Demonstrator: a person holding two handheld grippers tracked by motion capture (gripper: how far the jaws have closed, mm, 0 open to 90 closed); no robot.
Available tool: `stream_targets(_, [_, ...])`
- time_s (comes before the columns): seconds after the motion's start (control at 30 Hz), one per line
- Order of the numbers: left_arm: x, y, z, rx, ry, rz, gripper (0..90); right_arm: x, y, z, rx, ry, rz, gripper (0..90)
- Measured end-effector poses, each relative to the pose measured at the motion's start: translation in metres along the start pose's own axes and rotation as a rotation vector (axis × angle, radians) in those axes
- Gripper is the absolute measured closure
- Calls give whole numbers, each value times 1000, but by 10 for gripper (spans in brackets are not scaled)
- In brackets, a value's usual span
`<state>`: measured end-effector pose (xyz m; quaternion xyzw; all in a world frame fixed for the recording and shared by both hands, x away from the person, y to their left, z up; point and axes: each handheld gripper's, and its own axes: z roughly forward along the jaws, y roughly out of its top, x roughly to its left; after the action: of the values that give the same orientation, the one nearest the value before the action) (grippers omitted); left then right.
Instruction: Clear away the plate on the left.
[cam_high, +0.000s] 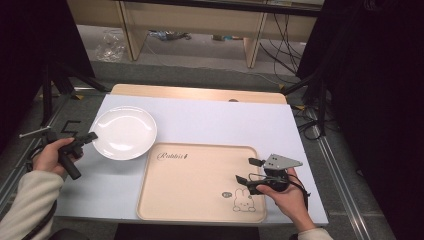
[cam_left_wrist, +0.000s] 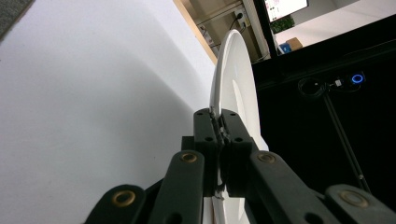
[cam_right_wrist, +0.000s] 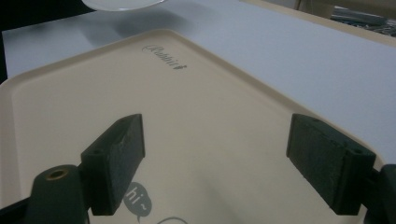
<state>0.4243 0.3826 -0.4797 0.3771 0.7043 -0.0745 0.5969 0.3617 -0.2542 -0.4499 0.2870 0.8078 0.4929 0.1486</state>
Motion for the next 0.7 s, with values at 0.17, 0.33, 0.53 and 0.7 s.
stream_targets(0.17, [-3, -2, 0, 14, -13, 14, 861, -1, 0, 0, -3, -3, -13, 203])
stream_targets(0.33, [-8, -5, 3, 6, -57, 2, 861, 0, 0, 0, -1, 1, 0, 203])
stream_targets(0.53, [-13, -8, 4, 37, -36, 23, 861, -1, 0, 0, -5, -3, -15, 203])
stream_targets(0.7, [-16, -11, 6, 34, -42, 9, 861, 0, 0, 0, -2, 1, 1, 203])
